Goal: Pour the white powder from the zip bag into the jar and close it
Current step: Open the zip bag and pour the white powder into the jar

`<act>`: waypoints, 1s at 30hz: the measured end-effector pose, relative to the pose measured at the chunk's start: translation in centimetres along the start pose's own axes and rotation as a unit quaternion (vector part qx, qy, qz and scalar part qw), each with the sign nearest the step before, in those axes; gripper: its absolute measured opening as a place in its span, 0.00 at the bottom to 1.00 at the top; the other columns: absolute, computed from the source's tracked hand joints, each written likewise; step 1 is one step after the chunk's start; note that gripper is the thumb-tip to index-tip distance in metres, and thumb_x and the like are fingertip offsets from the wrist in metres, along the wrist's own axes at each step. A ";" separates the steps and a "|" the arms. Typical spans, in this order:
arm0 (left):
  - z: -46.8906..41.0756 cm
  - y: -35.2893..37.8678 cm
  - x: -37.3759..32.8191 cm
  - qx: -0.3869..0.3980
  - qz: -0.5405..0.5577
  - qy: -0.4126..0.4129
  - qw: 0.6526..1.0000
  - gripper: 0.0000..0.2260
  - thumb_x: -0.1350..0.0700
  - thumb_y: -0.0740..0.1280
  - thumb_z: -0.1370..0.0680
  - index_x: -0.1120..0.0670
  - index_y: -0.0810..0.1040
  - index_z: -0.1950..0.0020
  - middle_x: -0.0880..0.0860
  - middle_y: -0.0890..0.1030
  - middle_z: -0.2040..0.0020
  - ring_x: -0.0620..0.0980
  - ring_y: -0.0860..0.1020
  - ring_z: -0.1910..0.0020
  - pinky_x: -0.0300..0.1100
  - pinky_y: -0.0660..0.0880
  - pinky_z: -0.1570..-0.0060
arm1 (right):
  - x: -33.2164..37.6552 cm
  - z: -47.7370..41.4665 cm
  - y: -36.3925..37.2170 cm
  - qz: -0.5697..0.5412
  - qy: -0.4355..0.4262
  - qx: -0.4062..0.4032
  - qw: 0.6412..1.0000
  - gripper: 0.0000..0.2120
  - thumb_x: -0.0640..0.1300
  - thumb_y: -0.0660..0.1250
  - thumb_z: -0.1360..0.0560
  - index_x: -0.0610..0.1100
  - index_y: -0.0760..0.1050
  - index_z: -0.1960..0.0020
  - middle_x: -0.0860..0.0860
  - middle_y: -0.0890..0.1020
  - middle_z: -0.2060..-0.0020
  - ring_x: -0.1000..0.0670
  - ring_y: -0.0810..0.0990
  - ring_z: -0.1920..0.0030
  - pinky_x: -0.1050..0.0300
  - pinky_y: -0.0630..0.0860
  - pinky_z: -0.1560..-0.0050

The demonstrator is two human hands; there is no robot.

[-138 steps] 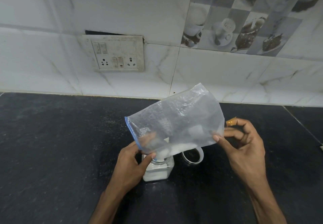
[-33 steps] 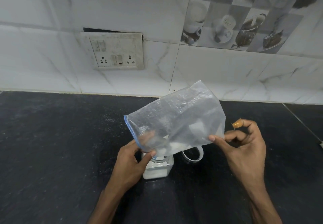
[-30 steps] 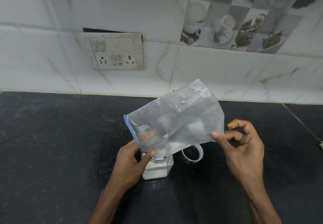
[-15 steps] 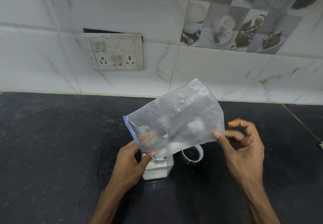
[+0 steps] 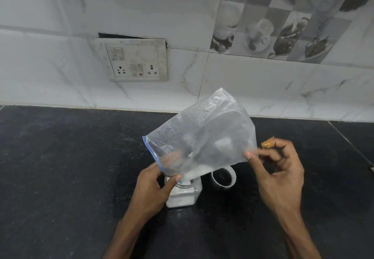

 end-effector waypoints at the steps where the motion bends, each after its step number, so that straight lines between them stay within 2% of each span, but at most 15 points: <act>1: 0.0 0.0 0.0 0.000 -0.001 0.001 1.000 0.25 0.59 0.76 0.28 0.29 0.77 0.45 0.37 0.81 0.43 0.38 0.80 0.44 0.43 0.79 0.44 | 0.0 0.0 0.0 0.000 -0.002 -0.003 1.000 0.18 0.37 0.76 0.31 0.53 0.72 0.51 0.54 0.87 0.60 0.52 0.85 0.58 0.61 0.78 0.52; 10: 0.0 0.0 0.1 -0.002 0.000 0.000 1.000 0.22 0.60 0.76 0.29 0.32 0.78 0.49 0.38 0.82 0.43 0.38 0.80 0.43 0.42 0.79 0.44 | 0.1 -0.1 -0.2 -0.002 -0.007 -0.016 1.000 0.18 0.38 0.76 0.32 0.53 0.72 0.52 0.55 0.87 0.60 0.53 0.85 0.58 0.60 0.79 0.53; 15: 0.1 0.0 0.1 -0.001 -0.004 0.000 1.000 0.22 0.60 0.76 0.29 0.32 0.77 0.49 0.36 0.81 0.44 0.35 0.80 0.44 0.36 0.78 0.44 | 0.1 0.1 -0.2 -0.002 -0.010 -0.025 1.000 0.18 0.38 0.77 0.32 0.54 0.73 0.52 0.54 0.86 0.58 0.53 0.85 0.57 0.61 0.79 0.54; 19: 0.0 0.1 0.3 0.000 -0.009 0.004 1.000 0.20 0.59 0.76 0.29 0.33 0.78 0.50 0.36 0.81 0.44 0.36 0.80 0.44 0.38 0.78 0.44 | 0.1 0.1 -0.1 -0.003 -0.011 -0.032 0.999 0.18 0.36 0.76 0.32 0.53 0.73 0.53 0.54 0.85 0.59 0.55 0.85 0.58 0.65 0.78 0.55; 22: 0.0 0.0 0.2 -0.001 -0.009 0.004 1.000 0.20 0.57 0.77 0.29 0.31 0.78 0.50 0.36 0.82 0.45 0.35 0.80 0.46 0.36 0.78 0.46 | 0.0 0.2 -0.1 -0.013 -0.010 -0.042 0.999 0.17 0.37 0.76 0.31 0.52 0.73 0.53 0.48 0.85 0.62 0.51 0.84 0.59 0.63 0.79 0.56; 24: 0.0 0.0 0.2 -0.001 -0.009 0.005 1.000 0.19 0.56 0.77 0.29 0.31 0.79 0.51 0.36 0.82 0.45 0.36 0.81 0.46 0.37 0.79 0.47 | -0.1 0.2 -0.2 -0.012 -0.008 -0.046 0.999 0.16 0.37 0.76 0.31 0.52 0.73 0.53 0.44 0.84 0.60 0.52 0.84 0.59 0.63 0.79 0.56; 27: 0.0 0.0 0.4 0.001 0.004 -0.001 1.000 0.13 0.51 0.75 0.29 0.32 0.80 0.52 0.36 0.83 0.46 0.37 0.81 0.47 0.38 0.79 0.47 | 0.2 0.4 0.1 -0.010 0.000 -0.037 0.999 0.16 0.40 0.76 0.32 0.53 0.73 0.52 0.49 0.85 0.60 0.53 0.84 0.59 0.60 0.80 0.56; 30: 0.0 0.1 0.4 0.005 -0.001 0.003 1.000 0.18 0.56 0.76 0.28 0.32 0.79 0.51 0.36 0.83 0.46 0.37 0.81 0.47 0.37 0.79 0.48 | -0.3 0.4 0.2 -0.031 0.039 -0.015 0.999 0.23 0.41 0.78 0.35 0.53 0.72 0.46 0.50 0.86 0.54 0.48 0.84 0.58 0.56 0.81 0.56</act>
Point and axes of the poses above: each hand's wrist, its own z-axis away from the middle knuckle, its own y-axis out of the palm, x = y × z, the point moved 5 cm from there along -z, towards the middle knuckle
